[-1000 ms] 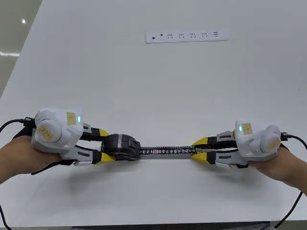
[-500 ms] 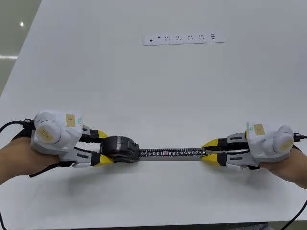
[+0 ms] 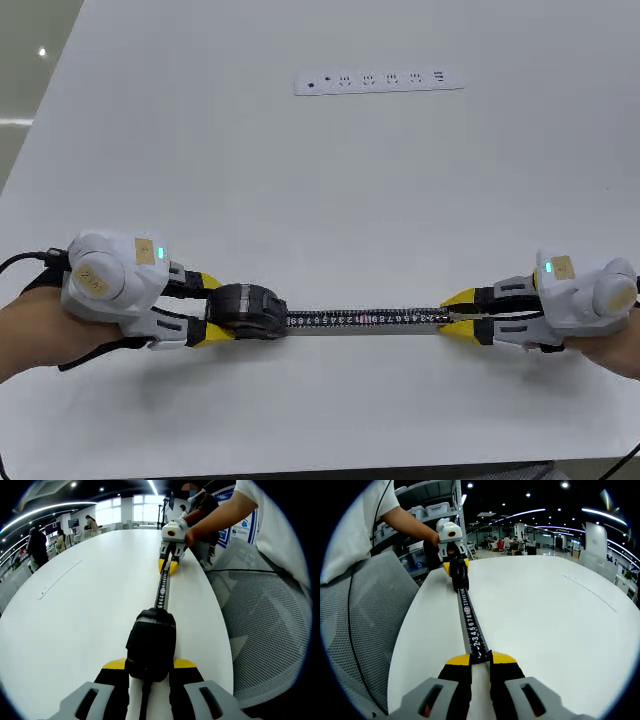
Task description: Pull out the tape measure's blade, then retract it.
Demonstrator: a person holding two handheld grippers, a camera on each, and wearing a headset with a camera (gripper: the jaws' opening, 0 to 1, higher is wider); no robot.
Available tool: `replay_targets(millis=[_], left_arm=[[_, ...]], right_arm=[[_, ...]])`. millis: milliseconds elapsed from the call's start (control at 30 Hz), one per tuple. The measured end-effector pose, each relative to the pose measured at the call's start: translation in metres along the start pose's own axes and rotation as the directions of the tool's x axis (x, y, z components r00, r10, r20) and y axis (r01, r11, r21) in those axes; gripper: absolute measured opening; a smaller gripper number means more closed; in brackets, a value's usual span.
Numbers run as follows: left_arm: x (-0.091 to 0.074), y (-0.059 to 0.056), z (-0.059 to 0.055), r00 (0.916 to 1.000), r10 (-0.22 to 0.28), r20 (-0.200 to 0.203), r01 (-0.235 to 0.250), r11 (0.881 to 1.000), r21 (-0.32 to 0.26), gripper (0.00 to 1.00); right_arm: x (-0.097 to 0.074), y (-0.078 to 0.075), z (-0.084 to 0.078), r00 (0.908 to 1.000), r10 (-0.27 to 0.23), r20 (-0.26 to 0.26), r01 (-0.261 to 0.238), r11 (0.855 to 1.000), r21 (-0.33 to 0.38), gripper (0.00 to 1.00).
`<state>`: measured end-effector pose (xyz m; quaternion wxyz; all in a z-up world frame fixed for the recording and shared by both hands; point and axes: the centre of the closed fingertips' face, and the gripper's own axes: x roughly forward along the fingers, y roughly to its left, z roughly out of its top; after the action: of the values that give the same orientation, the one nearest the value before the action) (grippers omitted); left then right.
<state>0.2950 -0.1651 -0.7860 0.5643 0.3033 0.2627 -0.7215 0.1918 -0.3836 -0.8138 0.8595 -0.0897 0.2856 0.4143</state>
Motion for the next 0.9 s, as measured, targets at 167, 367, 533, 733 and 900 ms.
replay_targets(millis=[167,367,533,733,900], left_arm=[[0.0,-0.001,0.0,1.0,-0.001,-0.001,0.001,1.0,0.0,0.27],[0.0,-0.001,0.0,1.0,-0.002,-0.002,0.002,1.0,0.001,0.27],[0.0,0.0,0.0,1.0,-0.002,-0.002,0.002,1.0,0.0,0.27],[0.001,0.0,0.0,1.0,-0.001,0.001,0.001,1.0,0.001,0.27],[0.001,0.0,0.0,1.0,-0.001,0.002,0.001,1.0,0.0,0.27]], right_arm=[[-0.006,0.0,-0.004,0.9999,-0.01,-0.006,0.01,1.0,0.005,0.11],[-0.011,0.0,-0.005,0.9997,-0.02,-0.009,0.02,1.0,0.01,0.11],[-0.014,0.0,-0.006,0.9995,-0.027,-0.013,0.027,0.999,0.016,0.11],[-0.02,0.0,-0.01,0.9991,-0.034,-0.023,0.035,0.999,0.017,0.11],[-0.025,-0.001,-0.014,0.9988,-0.042,-0.025,0.043,0.999,0.024,0.11]])
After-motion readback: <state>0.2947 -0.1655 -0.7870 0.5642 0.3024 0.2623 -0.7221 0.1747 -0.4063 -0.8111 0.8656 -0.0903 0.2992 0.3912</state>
